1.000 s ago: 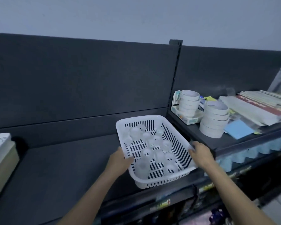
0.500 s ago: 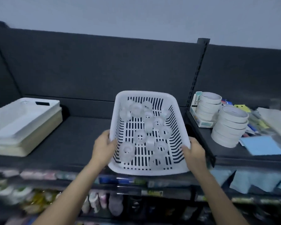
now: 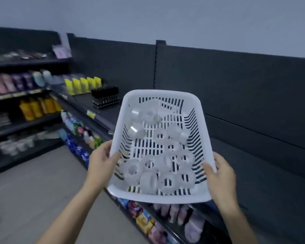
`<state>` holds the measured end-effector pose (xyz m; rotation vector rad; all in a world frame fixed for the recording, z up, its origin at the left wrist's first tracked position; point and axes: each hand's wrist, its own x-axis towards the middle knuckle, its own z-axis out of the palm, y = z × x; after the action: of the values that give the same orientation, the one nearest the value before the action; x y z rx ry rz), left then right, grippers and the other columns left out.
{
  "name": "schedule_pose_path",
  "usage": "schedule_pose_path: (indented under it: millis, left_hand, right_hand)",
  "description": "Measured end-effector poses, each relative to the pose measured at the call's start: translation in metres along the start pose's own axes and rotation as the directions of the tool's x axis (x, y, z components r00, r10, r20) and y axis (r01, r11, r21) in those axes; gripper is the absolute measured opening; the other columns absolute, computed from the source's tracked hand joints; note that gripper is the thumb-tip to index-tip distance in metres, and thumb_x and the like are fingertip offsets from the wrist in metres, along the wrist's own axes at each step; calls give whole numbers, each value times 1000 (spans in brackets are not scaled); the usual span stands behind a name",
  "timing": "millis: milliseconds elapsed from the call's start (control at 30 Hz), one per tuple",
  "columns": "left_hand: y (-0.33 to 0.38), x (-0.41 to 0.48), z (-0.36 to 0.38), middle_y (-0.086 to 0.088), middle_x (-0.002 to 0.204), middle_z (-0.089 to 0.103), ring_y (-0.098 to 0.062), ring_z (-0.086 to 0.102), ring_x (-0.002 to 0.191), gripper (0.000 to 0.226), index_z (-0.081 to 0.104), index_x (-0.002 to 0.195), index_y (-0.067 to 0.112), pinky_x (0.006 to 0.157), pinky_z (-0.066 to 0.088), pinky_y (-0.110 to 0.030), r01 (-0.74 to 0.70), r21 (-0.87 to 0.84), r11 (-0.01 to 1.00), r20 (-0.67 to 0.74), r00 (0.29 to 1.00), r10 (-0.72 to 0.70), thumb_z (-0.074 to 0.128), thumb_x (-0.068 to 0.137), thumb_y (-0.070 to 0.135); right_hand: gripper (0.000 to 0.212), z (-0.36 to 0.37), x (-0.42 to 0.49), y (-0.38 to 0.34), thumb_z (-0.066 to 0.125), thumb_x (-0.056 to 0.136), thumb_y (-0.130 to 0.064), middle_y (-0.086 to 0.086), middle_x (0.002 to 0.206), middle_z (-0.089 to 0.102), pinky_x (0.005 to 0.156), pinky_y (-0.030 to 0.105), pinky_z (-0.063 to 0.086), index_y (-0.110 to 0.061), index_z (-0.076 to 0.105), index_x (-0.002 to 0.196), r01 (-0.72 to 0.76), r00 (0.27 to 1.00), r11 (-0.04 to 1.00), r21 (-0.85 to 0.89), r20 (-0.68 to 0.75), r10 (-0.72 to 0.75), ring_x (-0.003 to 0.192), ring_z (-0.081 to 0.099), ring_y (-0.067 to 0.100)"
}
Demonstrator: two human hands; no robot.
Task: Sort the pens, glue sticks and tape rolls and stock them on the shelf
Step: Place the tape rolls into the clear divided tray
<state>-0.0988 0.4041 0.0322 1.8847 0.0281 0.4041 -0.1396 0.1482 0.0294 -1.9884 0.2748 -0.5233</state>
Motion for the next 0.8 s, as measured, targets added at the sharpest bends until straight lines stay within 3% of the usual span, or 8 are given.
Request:
schedule_pose_path:
  millis: [100, 233, 367, 533, 633, 733, 800]
  left_hand:
    - [-28, 14, -63, 5, 84, 67, -13, 62, 73, 32, 63, 102, 17, 60, 47, -21, 58, -5, 998, -101, 993, -58, 54, 82, -7]
    - [-73, 40, -153, -8, 84, 69, -28, 64, 71, 33, 65, 105, 11, 59, 51, -33, 116, 28, 993, -195, 975, -108, 54, 81, -9]
    - [-117, 72, -238, 0, 86, 69, -15, 65, 73, 37, 64, 107, 15, 55, 51, -22, 177, 58, 983, -277, 948, -154, 51, 81, -9]
    - [-171, 123, -321, -8, 92, 68, -21, 64, 74, 38, 62, 116, 5, 56, 50, -25, 274, 72, 959, -368, 901, -230, 51, 82, -8]
    - [-202, 161, -355, -8, 91, 66, -19, 62, 71, 38, 59, 119, 4, 52, 48, -20, 307, 72, 949, -392, 883, -257, 52, 84, -9]
    - [-236, 209, -380, -6, 90, 67, -24, 64, 75, 37, 60, 119, 4, 57, 54, -31, 343, 92, 935, -421, 864, -276, 54, 84, -6]
    - [-254, 248, -392, -2, 86, 66, -21, 63, 74, 33, 61, 114, 4, 55, 51, -28, 349, 118, 930, -436, 859, -267, 54, 84, -6]
  right_hand:
    - [29, 69, 2, -27, 49, 91, -3, -3, 97, 65, 68, 22, 42, -13, 59, 116, 56, 992, 998, 10, 110, -57, 86, 61, 14]
    - [30, 175, -7, -59, 50, 92, -5, -1, 95, 61, 60, 24, 41, -11, 56, 120, 69, 968, 997, 20, 241, -72, 77, 57, 13]
    - [29, 288, -16, -94, 49, 92, -5, 5, 102, 61, 62, 25, 39, -9, 54, 120, 58, 931, 998, 20, 361, -62, 82, 54, 18]
    - [24, 409, -13, -135, 48, 93, -6, -1, 87, 61, 62, 31, 46, -11, 56, 114, 72, 885, 997, 3, 461, -65, 70, 54, 15]
    - [24, 473, 0, -152, 47, 93, -6, -8, 80, 57, 55, 21, 41, -14, 57, 113, 64, 856, 998, 9, 514, -60, 66, 52, 7]
    - [23, 534, 23, -166, 46, 93, -6, -8, 84, 59, 53, 15, 40, -15, 57, 112, 64, 833, 997, 31, 549, -71, 71, 54, 3]
    - [22, 578, 45, -176, 46, 93, -6, -8, 86, 59, 51, 13, 39, -15, 57, 110, 64, 825, 997, 45, 560, -78, 72, 54, 3]
